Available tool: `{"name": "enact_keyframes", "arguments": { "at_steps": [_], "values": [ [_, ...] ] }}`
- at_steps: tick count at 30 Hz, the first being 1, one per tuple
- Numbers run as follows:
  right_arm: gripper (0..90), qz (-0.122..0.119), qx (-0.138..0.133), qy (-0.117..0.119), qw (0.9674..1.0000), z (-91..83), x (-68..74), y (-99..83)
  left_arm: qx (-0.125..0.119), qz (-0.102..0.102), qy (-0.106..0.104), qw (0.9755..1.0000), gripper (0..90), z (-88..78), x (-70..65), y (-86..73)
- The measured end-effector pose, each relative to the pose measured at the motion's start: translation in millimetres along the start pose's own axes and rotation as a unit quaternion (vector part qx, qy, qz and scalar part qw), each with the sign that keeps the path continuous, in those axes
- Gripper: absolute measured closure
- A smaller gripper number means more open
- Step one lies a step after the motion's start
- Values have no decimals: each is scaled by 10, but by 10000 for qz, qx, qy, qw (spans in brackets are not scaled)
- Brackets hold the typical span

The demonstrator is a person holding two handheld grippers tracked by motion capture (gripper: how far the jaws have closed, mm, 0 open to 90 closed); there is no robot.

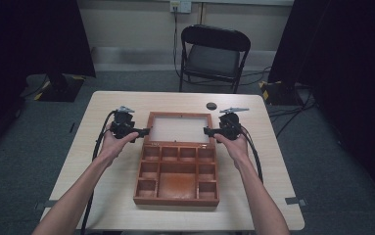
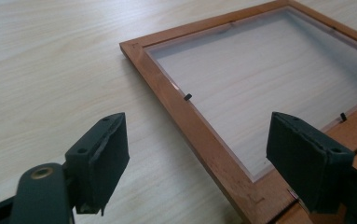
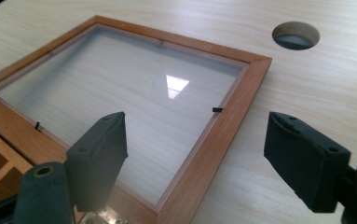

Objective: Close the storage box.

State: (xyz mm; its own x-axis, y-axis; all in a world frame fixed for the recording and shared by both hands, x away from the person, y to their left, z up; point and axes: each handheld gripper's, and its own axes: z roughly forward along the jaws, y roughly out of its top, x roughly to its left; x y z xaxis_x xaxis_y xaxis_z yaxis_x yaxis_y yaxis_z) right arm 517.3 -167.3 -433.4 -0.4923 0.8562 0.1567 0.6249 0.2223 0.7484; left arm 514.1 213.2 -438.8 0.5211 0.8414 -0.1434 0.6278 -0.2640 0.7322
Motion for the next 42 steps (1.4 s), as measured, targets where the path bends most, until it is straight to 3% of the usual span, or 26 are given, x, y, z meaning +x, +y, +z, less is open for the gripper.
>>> {"name": "enact_keyframes", "arguments": {
  "at_steps": [3, 11, 12, 16, 19, 23, 25, 27, 33, 42],
  "values": [
    [203, 129, 1, 47, 9999, 80, -31, -30, 59, -170, -138, 9997, 203, 74, 36, -24],
    [202, 299, 227, 67, 9993, 294, -24, -81, 265, -282, -107, 9992, 202, 215, 34, -82],
    [202, 327, 240, 86, 9991, 315, -30, -83, 274, -365, -140, 9989, 215, 237, 37, -93],
    [198, 414, 371, 124, 9984, 385, -43, -102, 245, -370, -266, 9987, 235, 278, 26, -117],
    [200, 625, 412, 277, 9968, 408, -66, -128, 246, -401, -277, 9985, 212, 284, 34, -122],
    [199, 646, 393, 361, 9965, 429, -80, -131, 403, -432, -329, 9977, 185, 289, 43, -96],
    [179, 675, 406, 377, 9962, 440, -72, -132, 443, -525, -468, 9965, 183, 317, 38, -89],
    [171, 749, 424, 400, 9955, 452, -78, -135, 526, -486, -445, 9964, 164, 335, 42, -73],
    [155, 956, 415, 543, 9931, 488, -119, -155, 576, -756, -629, 9935, 137, 381, 94, -83],
    [138, 1073, 437, 655, 9911, 532, -114, -158, 570, -773, -770, 9924, 151, 430, 71, -55]
  ]
}}
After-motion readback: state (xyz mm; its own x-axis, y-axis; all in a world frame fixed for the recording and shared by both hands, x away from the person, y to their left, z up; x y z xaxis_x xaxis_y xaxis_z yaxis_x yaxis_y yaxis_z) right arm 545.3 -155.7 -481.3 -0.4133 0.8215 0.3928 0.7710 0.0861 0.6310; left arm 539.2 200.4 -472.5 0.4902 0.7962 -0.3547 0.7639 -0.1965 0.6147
